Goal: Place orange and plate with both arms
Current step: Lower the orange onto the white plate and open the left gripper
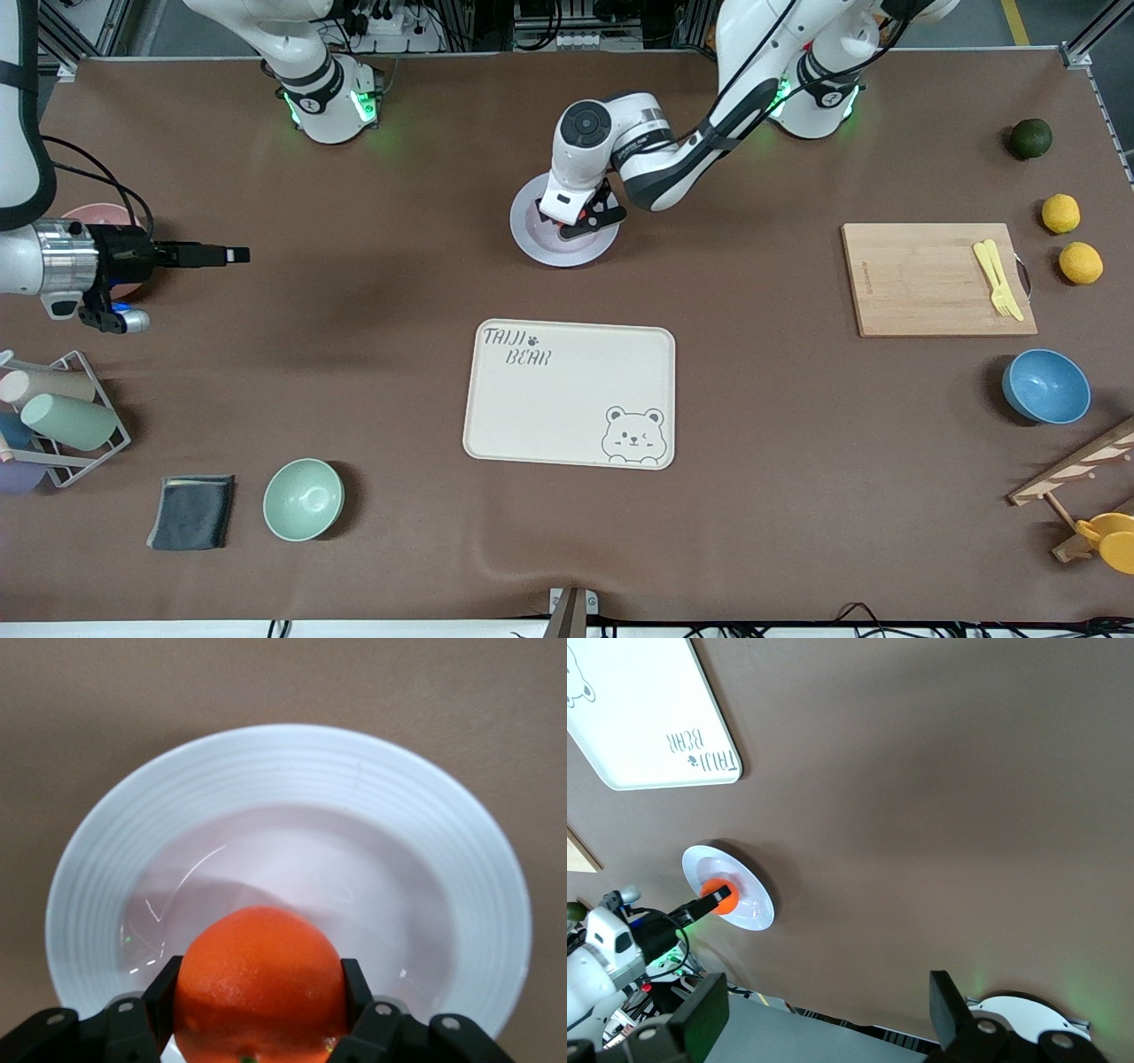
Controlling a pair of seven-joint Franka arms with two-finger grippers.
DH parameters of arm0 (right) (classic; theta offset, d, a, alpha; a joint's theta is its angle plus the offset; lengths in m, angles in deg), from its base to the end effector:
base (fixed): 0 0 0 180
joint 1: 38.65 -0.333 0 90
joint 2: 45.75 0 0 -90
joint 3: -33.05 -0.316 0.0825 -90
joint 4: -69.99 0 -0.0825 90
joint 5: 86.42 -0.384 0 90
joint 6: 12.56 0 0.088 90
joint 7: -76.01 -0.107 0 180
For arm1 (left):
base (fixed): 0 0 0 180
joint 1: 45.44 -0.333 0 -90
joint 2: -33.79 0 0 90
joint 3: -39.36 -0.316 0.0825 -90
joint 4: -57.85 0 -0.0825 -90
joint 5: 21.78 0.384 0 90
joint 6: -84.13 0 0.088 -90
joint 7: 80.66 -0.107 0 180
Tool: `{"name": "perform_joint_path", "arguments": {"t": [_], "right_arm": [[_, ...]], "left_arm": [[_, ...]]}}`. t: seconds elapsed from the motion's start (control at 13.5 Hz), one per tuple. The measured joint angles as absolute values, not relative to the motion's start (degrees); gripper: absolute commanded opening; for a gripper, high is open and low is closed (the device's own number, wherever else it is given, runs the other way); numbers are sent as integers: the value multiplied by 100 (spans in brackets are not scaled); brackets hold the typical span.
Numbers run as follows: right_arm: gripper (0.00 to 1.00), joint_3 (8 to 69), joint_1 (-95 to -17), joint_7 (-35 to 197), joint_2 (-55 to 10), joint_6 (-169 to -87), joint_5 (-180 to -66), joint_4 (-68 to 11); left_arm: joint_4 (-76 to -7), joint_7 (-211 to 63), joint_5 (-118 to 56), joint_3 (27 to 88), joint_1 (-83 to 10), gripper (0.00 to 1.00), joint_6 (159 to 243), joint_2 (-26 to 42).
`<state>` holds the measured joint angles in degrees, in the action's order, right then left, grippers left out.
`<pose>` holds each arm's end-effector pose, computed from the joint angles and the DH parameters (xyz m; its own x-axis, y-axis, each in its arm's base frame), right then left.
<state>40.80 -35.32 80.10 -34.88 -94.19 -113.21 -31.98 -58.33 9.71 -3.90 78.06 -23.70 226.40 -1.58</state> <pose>0.5517 -0.0497 0.4289 0.8788 -0.0507 -0.4745 -0.2805 -0.8593 -0.4278 0.2986 -0.5170 0.2001 0.9204 0.3466 -0.1811 0.3556 -0.9344 0.0193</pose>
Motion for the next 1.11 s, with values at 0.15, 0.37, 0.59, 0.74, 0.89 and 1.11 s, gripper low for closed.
{"name": "perform_joint_path", "arguments": {"t": [0.15, 0.37, 0.59, 0.74, 0.89, 1.11], "right_arm": [[100, 4076, -3571, 8009, -3489, -9511, -11335, -3259], [100, 4073, -3608, 8003, -3487, -9660, -11478, -3439], [100, 4071, -3647, 8003, -3486, -9781, -11536, -3559], [100, 4071, -3707, 7994, -3487, -9861, -11605, -3613], [100, 4070, -3748, 7991, -3484, -10109, -11754, -3802], [100, 4067, -3903, 7990, -3472, -10453, -12031, -4132]], "left_arm": [[-5744, 1232, -44, 7807, -2350, 62, 22678, -352], [-5563, 1419, 108, 7735, -2208, 100, 22676, -454], [-5386, 1423, 134, 7643, -2135, 100, 22684, -551], [-5259, 1423, 136, 7635, -2160, 100, 22661, -530], [-5140, 1423, 137, 7635, -2206, 100, 22457, -383], [-5037, 1423, 136, 7720, -2418, 100, 21729, 274]]}}
